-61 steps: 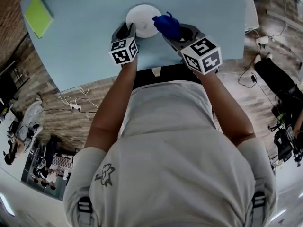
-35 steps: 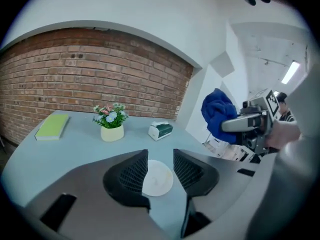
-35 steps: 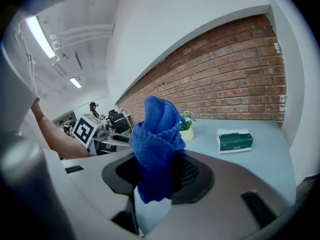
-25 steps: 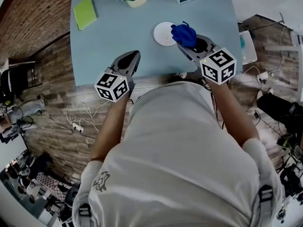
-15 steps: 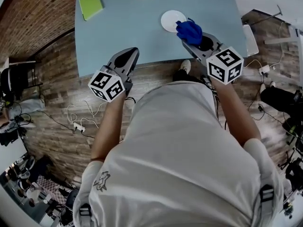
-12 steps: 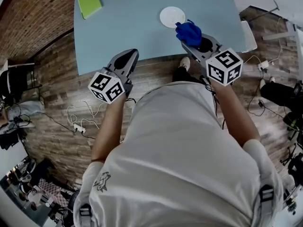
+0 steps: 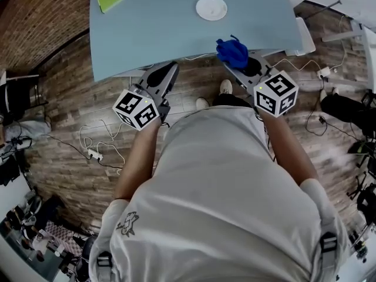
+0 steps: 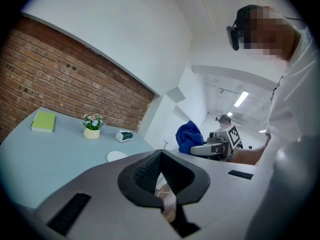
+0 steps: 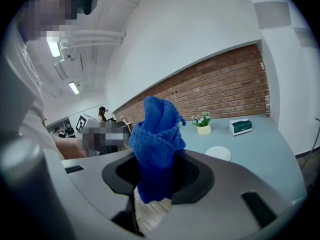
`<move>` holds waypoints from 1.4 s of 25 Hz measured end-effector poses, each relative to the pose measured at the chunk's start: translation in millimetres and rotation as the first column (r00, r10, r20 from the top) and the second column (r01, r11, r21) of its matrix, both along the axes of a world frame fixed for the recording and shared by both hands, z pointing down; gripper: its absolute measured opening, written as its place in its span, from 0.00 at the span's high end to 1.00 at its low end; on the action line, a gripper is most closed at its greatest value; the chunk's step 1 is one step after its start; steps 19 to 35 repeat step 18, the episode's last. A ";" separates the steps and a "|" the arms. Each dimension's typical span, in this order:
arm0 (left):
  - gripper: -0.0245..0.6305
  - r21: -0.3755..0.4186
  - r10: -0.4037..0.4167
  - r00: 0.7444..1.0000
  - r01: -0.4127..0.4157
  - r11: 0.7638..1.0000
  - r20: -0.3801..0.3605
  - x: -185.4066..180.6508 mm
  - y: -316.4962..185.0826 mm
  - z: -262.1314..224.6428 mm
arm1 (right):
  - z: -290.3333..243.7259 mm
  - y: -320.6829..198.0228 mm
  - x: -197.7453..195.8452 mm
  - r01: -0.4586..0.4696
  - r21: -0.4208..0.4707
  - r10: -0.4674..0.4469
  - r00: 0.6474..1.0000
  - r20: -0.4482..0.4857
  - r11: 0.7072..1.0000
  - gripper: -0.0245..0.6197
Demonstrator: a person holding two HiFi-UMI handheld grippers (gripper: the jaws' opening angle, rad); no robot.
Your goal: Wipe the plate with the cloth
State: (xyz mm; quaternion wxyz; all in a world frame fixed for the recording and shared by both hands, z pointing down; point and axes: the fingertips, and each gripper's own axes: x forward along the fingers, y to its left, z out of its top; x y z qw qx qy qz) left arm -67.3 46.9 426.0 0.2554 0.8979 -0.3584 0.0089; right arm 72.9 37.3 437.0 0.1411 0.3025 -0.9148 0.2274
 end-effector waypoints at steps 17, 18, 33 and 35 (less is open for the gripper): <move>0.95 -0.014 0.032 0.999 -0.032 0.999 -0.009 19.4 30.9 -4.8 | -3.5 34.1 -0.2 -0.004 0.001 0.004 1.000 0.016 1.000 0.74; 0.95 -0.015 0.031 0.999 -0.031 0.999 -0.009 20.3 31.6 -4.8 | -2.9 35.8 0.4 -0.003 0.000 0.003 1.000 0.016 1.000 0.74; 0.95 -0.015 0.031 0.999 -0.031 0.999 -0.009 20.3 31.6 -4.8 | -2.9 35.8 0.4 -0.003 0.000 0.003 1.000 0.016 1.000 0.74; 0.95 -0.015 0.031 0.999 -0.031 0.999 -0.009 20.3 31.6 -4.8 | -2.9 35.8 0.4 -0.003 0.000 0.003 1.000 0.016 1.000 0.74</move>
